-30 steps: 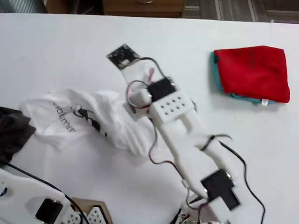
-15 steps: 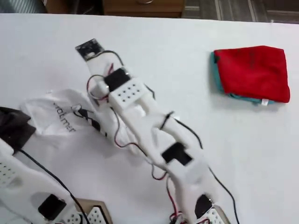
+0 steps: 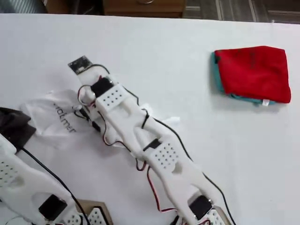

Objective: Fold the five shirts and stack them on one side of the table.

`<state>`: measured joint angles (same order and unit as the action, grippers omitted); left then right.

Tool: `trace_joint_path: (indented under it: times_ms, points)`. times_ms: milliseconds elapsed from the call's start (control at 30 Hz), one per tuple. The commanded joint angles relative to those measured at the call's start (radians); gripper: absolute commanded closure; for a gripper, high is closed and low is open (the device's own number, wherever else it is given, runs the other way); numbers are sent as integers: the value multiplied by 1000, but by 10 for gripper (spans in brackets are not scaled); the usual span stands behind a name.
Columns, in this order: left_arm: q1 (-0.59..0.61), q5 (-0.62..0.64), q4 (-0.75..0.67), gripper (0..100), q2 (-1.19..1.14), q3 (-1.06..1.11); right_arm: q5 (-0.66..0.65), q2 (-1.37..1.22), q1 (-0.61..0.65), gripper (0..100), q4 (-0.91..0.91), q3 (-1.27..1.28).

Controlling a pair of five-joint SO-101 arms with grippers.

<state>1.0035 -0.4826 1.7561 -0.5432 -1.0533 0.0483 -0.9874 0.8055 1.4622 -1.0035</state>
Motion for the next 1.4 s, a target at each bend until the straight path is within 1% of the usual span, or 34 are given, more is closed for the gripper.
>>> trace_joint_path:
  times_ms: [0,33,100,167,333,433,567,700,833,867,1000,1067,1233,1300,1367]
  points:
    - [-15,5,8,854,61,-5,11,1,-47,981,53,-86]
    - [-15,6,8,854,61,-5,5,1,-64,963,81,-109]
    - [-28,6,12,854,60,-4,3,2,-113,984,137,-189]
    - [-49,8,17,854,60,-4,2,4,-176,979,196,-288]
    - [-140,8,26,854,61,-4,-17,4,-354,980,292,-549]
    - [-210,9,28,853,60,4,-135,4,-441,980,300,-646]
    - [-347,14,23,850,60,140,-275,-5,-526,980,298,-652]
    - [-497,91,-37,849,60,315,-327,-41,-567,980,297,-620]
    - [-621,115,-146,831,60,418,-330,-90,-593,980,297,-620]
    - [-640,129,-189,817,60,426,-330,-101,-601,980,298,-620]
    - [-663,285,-404,804,58,437,-331,-119,-631,980,305,-612]
    - [-678,342,-473,804,40,437,-331,-117,-642,980,306,-609]
    - [-750,381,-491,804,-77,427,-330,-94,-621,980,311,-595]
    - [-769,381,-489,807,-109,427,-328,-47,-596,980,312,-542]
    - [-773,382,-489,808,-124,427,-327,39,-567,980,312,-428]
